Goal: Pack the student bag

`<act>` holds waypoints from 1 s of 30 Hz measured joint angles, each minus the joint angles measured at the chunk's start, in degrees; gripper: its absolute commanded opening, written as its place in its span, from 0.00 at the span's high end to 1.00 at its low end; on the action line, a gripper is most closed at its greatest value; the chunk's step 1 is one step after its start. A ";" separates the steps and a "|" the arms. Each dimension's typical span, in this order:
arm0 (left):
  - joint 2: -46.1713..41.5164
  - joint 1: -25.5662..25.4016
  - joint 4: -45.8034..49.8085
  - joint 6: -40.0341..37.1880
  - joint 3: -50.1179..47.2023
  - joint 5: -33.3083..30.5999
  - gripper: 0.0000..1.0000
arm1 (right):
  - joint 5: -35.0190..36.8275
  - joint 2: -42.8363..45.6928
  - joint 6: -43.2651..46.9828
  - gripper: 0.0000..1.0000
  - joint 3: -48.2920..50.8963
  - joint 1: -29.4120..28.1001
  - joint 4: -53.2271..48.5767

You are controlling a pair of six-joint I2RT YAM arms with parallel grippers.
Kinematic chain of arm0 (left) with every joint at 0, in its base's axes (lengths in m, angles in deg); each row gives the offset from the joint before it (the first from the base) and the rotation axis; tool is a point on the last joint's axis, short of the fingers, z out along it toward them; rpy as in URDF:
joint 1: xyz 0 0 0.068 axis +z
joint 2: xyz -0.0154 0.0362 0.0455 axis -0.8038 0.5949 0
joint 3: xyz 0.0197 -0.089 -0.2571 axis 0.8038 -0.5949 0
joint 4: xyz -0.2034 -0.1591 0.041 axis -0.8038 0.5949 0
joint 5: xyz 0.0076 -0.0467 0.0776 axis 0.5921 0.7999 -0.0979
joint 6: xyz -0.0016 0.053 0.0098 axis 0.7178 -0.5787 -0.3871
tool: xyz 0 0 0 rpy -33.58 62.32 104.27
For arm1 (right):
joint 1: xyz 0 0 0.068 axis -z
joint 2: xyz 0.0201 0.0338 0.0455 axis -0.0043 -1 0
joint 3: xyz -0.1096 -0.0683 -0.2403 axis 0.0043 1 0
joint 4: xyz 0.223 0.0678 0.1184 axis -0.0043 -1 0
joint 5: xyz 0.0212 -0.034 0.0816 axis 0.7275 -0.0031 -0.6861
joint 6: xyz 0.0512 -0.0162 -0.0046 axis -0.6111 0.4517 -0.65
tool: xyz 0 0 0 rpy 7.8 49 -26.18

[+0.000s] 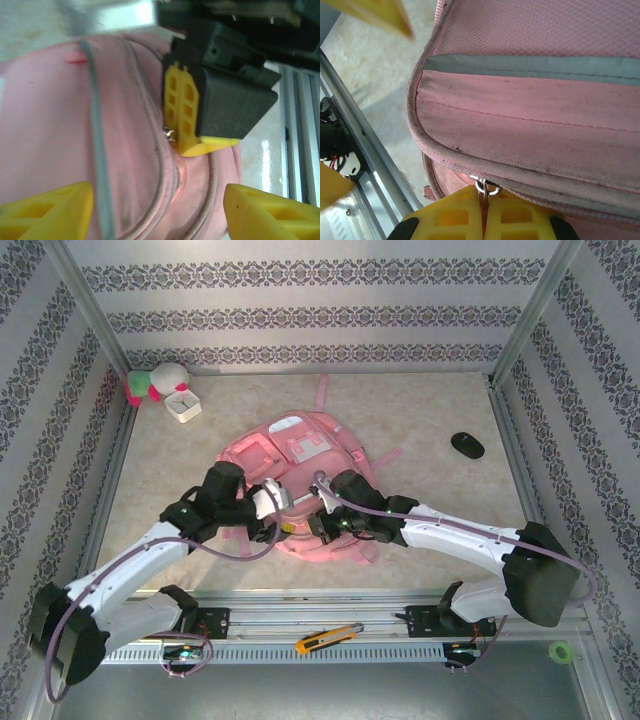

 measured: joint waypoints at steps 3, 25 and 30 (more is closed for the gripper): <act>4.24 -2.21 -0.57 -2.01 1.81 -1.27 0.31 | -0.11 0.00 0.00 1.00 0.00 0.00 0.02; 6.88 -3.48 -10.43 2.67 -1.16 -3.41 1.00 | 4.68 4.57 -4.13 0.83 4.31 0.96 4.85; 6.40 -3.10 -14.49 8.02 -3.10 -2.67 1.00 | 7.23 4.55 -5.31 0.97 5.03 -0.48 6.60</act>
